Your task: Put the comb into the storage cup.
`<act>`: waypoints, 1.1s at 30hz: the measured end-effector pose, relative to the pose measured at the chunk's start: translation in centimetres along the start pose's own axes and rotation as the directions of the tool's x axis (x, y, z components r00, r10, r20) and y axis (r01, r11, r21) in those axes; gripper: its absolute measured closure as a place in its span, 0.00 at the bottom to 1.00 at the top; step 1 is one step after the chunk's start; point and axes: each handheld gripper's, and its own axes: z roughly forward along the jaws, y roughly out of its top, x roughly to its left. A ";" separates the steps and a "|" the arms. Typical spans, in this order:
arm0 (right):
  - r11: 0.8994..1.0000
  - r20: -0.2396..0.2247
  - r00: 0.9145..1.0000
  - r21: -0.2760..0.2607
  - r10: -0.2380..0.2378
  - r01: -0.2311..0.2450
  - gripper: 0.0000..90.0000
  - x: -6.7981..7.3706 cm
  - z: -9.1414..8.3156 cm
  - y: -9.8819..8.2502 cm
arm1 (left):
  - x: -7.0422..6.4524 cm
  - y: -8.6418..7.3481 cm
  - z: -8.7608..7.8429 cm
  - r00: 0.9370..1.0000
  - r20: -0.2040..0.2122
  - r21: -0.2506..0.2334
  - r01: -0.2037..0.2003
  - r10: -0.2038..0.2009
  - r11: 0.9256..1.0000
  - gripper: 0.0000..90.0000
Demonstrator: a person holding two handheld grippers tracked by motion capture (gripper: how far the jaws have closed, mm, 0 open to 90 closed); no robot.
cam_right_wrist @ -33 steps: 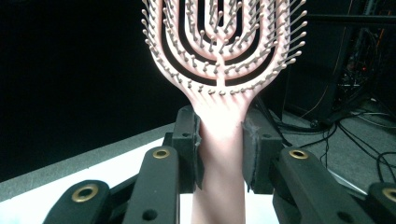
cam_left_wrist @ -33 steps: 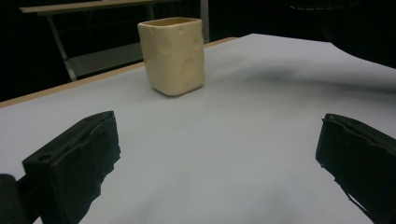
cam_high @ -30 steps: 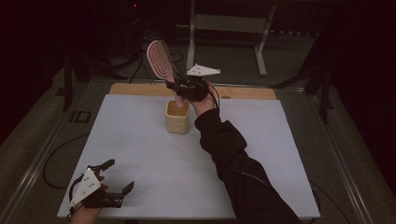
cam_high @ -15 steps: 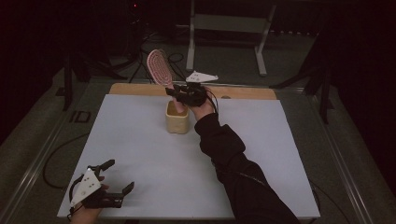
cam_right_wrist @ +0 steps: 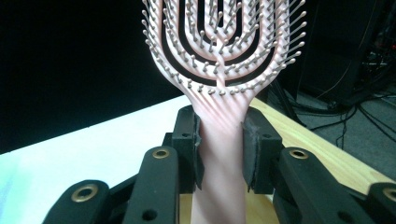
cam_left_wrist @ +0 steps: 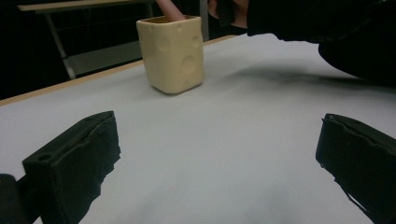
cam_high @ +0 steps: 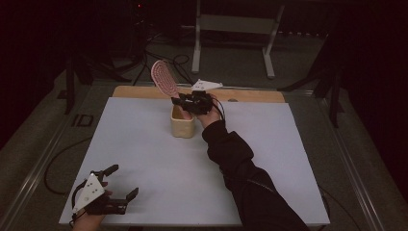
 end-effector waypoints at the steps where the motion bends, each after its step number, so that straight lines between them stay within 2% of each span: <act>1: 1.000 0.003 1.000 0.002 0.002 -0.002 0.78 0.0 0.0 -0.1 | 0.0 0.0 0.0 1.000 0.000 -0.001 0.001 -0.001 1.000 0.00; 12: 0.999 0.034 0.999 0.043 -0.025 0.024 0.76 0.3 0.0 -0.8 | 0.0 0.0 0.1 1.000 0.002 0.004 -0.001 0.001 1.000 0.00; 13: 0.999 0.037 0.999 0.047 -0.025 0.024 0.72 0.4 0.0 -0.8 | 0.0 0.0 0.1 1.000 0.002 0.005 0.000 0.000 1.000 0.00; 14: 0.999 0.050 0.999 0.050 -0.019 0.016 0.59 0.4 0.0 -0.9 | 0.0 0.0 0.0 1.000 0.001 0.004 -0.003 0.003 1.000 0.00; 16: 0.997 0.069 0.997 0.072 -0.044 0.039 0.47 0.7 -0.1 -1.1 | 0.0 0.0 0.0 1.000 0.001 0.002 -0.002 0.002 1.000 0.00; 21: 0.996 0.051 0.998 0.087 -0.028 0.023 0.17 0.7 -1.0 -1.0 | 0.0 0.0 0.1 1.000 0.000 0.006 -0.007 0.007 1.000 0.00; 22: 0.995 0.042 0.999 0.094 -0.020 0.016 0.15 0.7 -1.0 -1.0 | 0.0 0.0 0.1 1.000 0.000 0.008 -0.009 0.009 1.000 0.00; 24: 0.994 0.044 0.999 0.104 -0.031 0.026 0.15 0.8 -1.4 -1.0 | 0.0 0.0 0.1 1.000 -0.001 0.006 -0.008 0.008 1.000 0.00; 25: 0.994 0.035 0.999 0.105 -0.026 0.022 0.15 0.7 -1.5 -1.0 | 0.0 0.0 0.1 1.000 -0.001 0.006 -0.009 0.009 1.000 0.00; 27: 0.994 0.046 0.999 0.110 -0.015 0.010 0.16 0.8 -1.8 -0.9 | 0.0 0.0 0.1 1.000 -0.002 0.008 -0.007 0.007 1.000 0.00; 28: 0.994 0.034 0.999 0.112 -0.017 0.013 0.15 0.8 -1.9 -0.9 | 0.0 0.0 0.1 1.000 -0.002 0.007 -0.008 0.008 1.000 0.00; 30: 0.994 0.046 0.998 0.110 -0.030 0.024 0.15 1.0 -2.2 -0.8 | -0.1 0.0 0.1 1.000 -0.003 0.008 -0.009 0.009 1.000 0.00; 33: 0.994 0.037 0.999 0.109 -0.032 0.028 0.15 1.1 -2.5 -0.7 | -0.1 0.0 0.1 1.000 -0.004 0.009 -0.011 0.011 1.000 0.00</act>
